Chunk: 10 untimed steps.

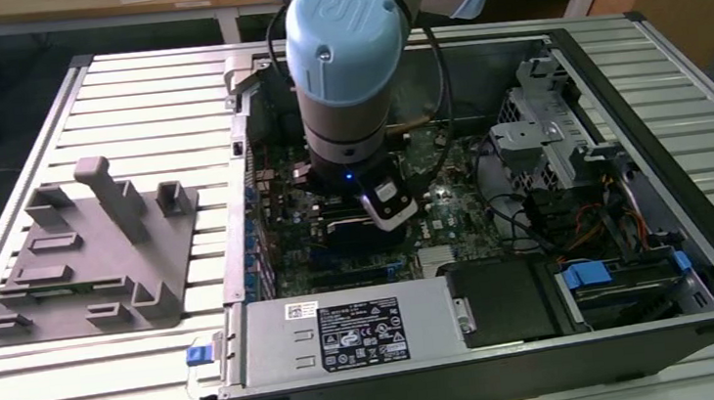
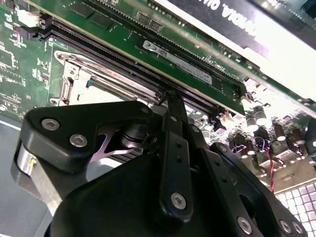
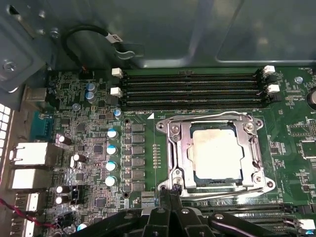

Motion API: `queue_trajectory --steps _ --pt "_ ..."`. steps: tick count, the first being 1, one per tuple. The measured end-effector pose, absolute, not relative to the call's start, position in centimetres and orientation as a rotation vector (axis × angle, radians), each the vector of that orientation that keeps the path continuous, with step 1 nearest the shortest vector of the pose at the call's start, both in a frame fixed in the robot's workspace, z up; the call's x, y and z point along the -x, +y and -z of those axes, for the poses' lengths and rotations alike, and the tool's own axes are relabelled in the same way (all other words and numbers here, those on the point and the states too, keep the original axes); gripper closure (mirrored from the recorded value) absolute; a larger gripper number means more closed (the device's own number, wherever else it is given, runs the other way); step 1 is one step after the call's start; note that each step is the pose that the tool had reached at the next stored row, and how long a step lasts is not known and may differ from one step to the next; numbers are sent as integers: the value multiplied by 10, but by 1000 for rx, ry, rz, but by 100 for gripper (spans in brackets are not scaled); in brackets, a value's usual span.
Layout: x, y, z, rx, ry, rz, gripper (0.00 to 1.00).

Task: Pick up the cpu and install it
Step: 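Install the second cpu locking lever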

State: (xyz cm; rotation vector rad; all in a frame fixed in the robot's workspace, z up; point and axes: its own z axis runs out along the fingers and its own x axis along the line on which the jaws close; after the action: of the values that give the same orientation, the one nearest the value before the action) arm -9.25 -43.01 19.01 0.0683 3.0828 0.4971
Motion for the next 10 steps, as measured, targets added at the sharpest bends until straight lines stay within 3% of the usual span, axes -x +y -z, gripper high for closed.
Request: queue_trajectory --steps 10 --pt "93 -430 -186 -76 3080 -511 89"
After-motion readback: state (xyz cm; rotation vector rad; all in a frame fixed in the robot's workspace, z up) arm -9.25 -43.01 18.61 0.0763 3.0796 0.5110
